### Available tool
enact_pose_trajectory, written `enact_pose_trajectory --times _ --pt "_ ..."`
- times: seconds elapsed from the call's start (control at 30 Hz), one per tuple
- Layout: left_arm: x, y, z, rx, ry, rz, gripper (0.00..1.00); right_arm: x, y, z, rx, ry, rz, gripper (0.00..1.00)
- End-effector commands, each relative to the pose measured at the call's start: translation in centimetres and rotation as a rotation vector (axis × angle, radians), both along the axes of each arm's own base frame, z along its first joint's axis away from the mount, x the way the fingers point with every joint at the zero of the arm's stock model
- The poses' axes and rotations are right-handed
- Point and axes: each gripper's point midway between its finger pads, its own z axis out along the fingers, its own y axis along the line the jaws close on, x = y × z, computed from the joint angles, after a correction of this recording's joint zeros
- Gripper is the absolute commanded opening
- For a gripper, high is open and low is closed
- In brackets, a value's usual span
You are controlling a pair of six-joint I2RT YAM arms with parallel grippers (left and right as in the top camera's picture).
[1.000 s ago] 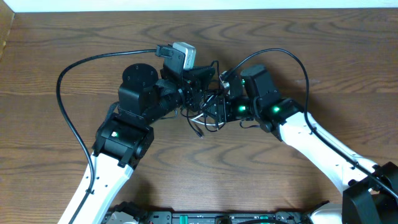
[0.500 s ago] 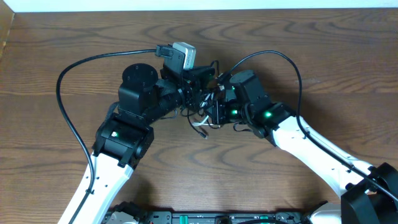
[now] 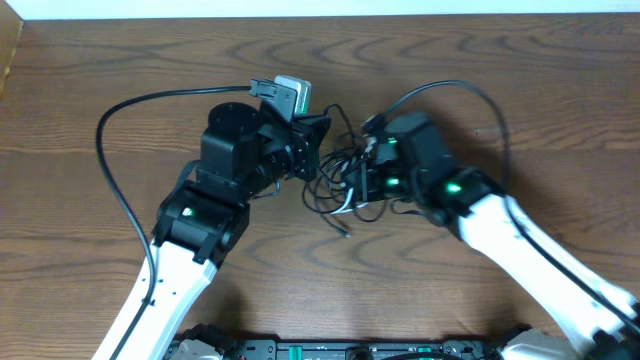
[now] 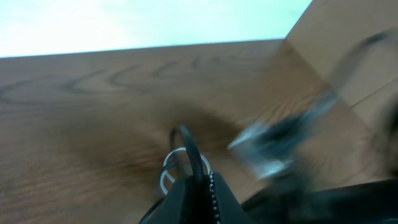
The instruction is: Untangle cables
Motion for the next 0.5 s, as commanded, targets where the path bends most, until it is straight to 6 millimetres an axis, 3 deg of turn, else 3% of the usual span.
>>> enact_pose_trajectory --times 0.0,0.3,0.47 --pt "1.1 0.0 -1.5 0.056 0.016 0.012 0.08 0.8 -3.3 4.6 0.018 -0.140 -0.071 0.01" --pt "2.8 -0.6 -7.2 0.122 0.154 0.009 0.08 1.7 -14.4 7.2 -0.063 -0.186 -0.372 0.01" --pt "4.2 0.9 -10.7 0.219 0.212 0.103 0.08 2.0 -19.5 8.1 -0.089 -0.208 -0.509 0.01"
